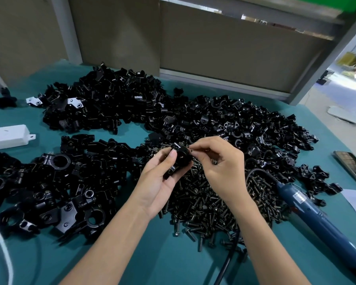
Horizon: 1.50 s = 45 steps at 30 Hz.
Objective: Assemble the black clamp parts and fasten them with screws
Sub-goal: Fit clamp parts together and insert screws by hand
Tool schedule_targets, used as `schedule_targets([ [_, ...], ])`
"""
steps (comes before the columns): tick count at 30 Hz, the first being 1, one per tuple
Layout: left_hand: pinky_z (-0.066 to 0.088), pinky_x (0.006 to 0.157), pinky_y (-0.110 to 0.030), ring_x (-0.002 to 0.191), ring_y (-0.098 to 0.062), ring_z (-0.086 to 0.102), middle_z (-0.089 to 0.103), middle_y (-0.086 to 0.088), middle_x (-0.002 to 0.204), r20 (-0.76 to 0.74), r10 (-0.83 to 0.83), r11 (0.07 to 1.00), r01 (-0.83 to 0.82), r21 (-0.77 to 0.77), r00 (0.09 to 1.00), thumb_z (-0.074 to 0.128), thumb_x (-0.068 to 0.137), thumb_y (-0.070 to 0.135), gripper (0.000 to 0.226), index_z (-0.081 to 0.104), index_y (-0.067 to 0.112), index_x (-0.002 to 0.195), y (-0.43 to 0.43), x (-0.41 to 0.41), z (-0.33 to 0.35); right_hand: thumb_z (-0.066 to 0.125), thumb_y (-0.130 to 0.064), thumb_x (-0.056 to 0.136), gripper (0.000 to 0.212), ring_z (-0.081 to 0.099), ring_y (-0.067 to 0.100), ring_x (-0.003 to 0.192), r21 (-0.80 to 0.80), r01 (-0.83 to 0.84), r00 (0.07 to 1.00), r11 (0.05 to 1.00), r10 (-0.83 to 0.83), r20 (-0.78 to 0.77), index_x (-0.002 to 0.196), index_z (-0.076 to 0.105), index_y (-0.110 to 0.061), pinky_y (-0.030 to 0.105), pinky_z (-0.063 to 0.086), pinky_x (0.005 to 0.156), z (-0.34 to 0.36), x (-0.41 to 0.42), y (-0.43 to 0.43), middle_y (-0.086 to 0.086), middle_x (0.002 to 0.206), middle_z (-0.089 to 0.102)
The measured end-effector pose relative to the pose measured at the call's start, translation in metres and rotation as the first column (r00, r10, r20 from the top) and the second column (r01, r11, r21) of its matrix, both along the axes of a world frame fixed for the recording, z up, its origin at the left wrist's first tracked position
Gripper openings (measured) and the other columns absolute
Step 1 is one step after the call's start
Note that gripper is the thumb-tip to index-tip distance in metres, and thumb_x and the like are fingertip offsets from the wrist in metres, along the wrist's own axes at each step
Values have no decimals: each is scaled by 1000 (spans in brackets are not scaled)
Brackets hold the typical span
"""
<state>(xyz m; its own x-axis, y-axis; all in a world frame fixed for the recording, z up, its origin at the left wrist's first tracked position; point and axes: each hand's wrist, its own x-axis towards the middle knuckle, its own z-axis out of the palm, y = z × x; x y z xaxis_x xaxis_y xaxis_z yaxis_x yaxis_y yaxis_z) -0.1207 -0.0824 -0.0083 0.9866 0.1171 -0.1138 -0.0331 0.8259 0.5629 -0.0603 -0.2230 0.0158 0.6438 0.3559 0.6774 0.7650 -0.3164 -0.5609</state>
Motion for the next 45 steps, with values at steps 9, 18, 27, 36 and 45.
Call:
schedule_targets([
  [9,58,87,-29,119,-28,65,66,-23,126,-33,16,998,-17,-52,999,61,89,18,51,51,-10,131,2,-1,0,76,-3,84,11,70,5,89,28,8,996,1000,-6,-86,93,77,-10,20,54,81,-5,-3,2,-9,90,74],
  [18,60,88,-36,112,-29,69,71,-19,120,-55,30,997,-34,-75,998,62,88,14,46,54,-8,127,7,3,-2,61,3,93,30,60,-2,65,-23,248,935,969,-245,-257,106,73,-21,11,46,55,1,18,-29,-10,94,72],
  [27,60,88,-39,111,-30,69,73,-20,114,-64,26,995,-32,-94,998,63,85,13,46,53,-5,125,7,4,-2,62,-10,92,17,62,28,71,-447,471,779,760,-596,-193,96,77,-18,32,50,68,-2,48,-77,-6,73,69],
  [36,59,90,-41,111,-27,70,73,-19,113,-63,12,998,-16,-66,998,62,84,13,48,51,-4,128,4,3,-1,71,-28,90,18,58,24,91,-584,298,850,755,-488,-198,102,79,-18,35,49,89,-1,40,-57,2,93,72],
  [45,60,88,-39,112,-27,69,72,-19,115,-44,-4,999,2,-51,999,61,85,13,42,52,-1,123,3,2,-1,69,-14,92,13,54,18,97,-623,215,851,752,-457,-259,87,67,-26,28,41,79,1,45,-52,-2,99,66],
])
